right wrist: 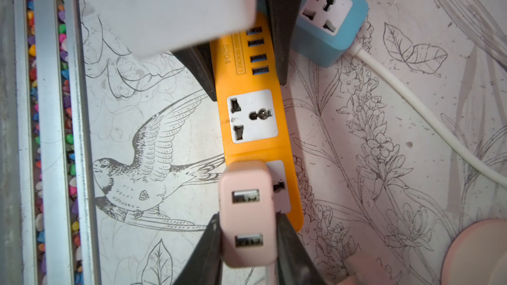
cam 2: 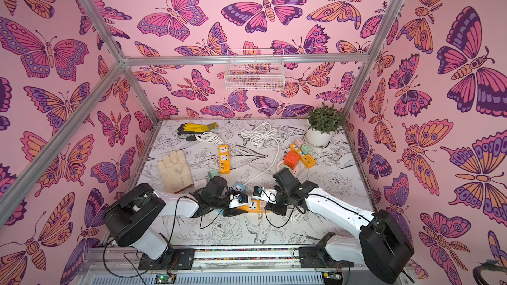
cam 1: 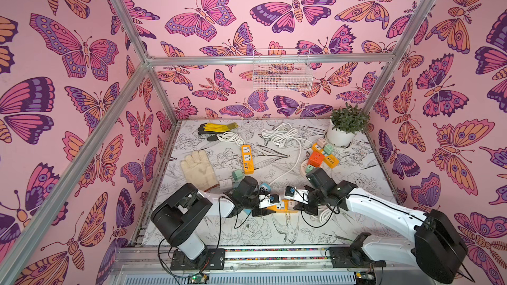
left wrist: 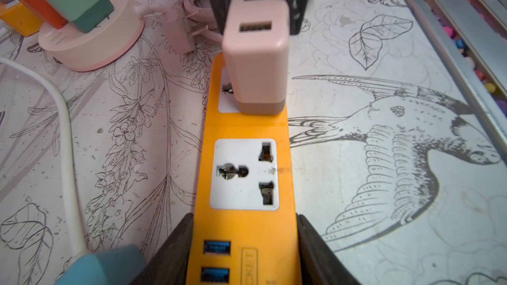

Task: Pull the plug off the socket
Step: Remove the plug from the socket.

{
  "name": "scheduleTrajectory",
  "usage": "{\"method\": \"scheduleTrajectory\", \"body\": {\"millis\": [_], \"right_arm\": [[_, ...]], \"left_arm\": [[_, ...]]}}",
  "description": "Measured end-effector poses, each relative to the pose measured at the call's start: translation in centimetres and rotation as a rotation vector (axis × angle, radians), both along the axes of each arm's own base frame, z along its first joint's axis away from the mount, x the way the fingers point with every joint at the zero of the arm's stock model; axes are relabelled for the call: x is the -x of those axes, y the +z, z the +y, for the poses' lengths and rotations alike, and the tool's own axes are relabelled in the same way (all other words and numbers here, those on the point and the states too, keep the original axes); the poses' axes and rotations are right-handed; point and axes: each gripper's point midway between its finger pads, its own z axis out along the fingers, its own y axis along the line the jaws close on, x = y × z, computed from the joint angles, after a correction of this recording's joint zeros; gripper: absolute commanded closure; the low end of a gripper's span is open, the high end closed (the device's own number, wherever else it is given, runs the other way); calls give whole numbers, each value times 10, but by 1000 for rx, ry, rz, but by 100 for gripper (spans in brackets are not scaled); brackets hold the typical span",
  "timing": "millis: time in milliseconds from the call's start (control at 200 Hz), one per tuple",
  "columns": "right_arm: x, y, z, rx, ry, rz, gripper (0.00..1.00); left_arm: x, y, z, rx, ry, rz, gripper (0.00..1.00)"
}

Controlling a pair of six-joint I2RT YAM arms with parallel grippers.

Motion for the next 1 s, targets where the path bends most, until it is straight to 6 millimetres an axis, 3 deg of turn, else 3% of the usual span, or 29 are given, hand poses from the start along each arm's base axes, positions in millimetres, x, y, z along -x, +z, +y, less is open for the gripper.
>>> {"method": "scheduleTrajectory", "body": {"millis": [225,421,691,1001], "right_arm": [[4,2,5,-5,28,41,76],[21,3,8,14,96,-126,75],[6,5,3,9,8,-73,76],[17,4,17,28,78,-140,76]], "left_arm": [[1,0,1,1,-5,11,52],[9,-1,2,2,-33,35,52],[1,0,2,0,-8,7,52],[6,-2,5,-3,-19,39,52]]}}
